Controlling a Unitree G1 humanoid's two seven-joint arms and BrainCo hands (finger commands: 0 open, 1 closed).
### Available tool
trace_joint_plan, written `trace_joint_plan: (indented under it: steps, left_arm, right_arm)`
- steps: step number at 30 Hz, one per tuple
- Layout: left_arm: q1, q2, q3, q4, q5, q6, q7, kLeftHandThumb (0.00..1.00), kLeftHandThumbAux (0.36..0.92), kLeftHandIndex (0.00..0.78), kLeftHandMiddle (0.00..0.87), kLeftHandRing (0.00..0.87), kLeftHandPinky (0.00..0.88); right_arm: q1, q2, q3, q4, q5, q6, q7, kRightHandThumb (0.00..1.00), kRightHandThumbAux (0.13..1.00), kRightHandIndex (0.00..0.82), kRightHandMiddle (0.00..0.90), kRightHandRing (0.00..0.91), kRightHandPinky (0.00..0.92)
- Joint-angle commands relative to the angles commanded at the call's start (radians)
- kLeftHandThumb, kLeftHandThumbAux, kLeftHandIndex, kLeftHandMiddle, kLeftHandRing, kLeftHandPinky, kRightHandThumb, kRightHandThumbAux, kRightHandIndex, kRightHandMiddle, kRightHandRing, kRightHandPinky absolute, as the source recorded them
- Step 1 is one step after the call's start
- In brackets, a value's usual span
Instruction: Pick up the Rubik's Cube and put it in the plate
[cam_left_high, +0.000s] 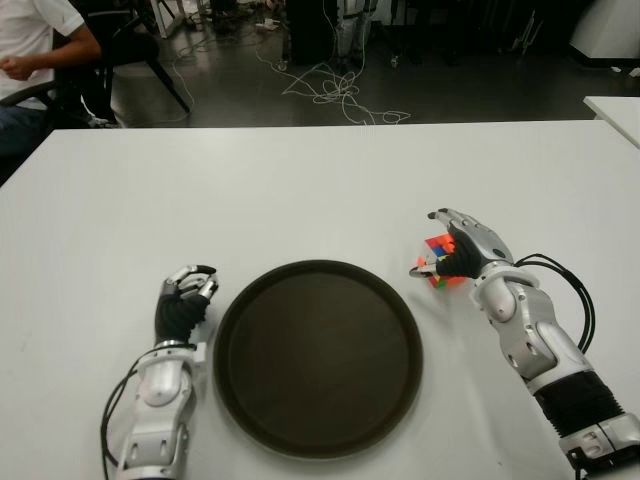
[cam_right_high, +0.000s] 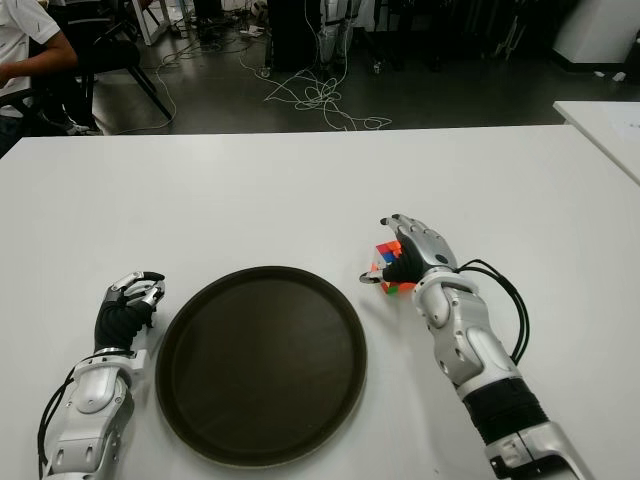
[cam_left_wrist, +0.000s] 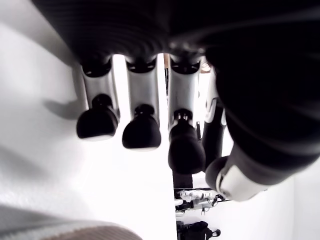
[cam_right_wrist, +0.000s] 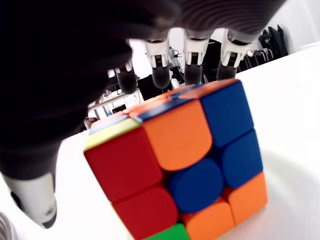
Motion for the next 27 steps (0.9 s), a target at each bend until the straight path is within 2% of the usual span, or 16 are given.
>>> trace_joint_plan:
  steps: [8,27]
  left_arm:
    - [0.005,-0.002,0.0,-0.01,-0.005,0.005,0.0,0.708,0.705,0.444,0.797,0.812,0.801]
    - [0.007,0.001,-0.004,-0.013,0.003,0.001,0.004,0.708,0.705,0.444,0.802,0.815,0.81]
  right_arm:
    - [0.001,0.004,0.0,-0.002,0.0,0.005,-0.001,0.0,0.683,0.0,0.0,0.0,0.0]
    - [-0.002,0.009,0.003,0.029,0.011,-0.005,0.002,0.0,0.656,0.0,0.0,0.0,0.0]
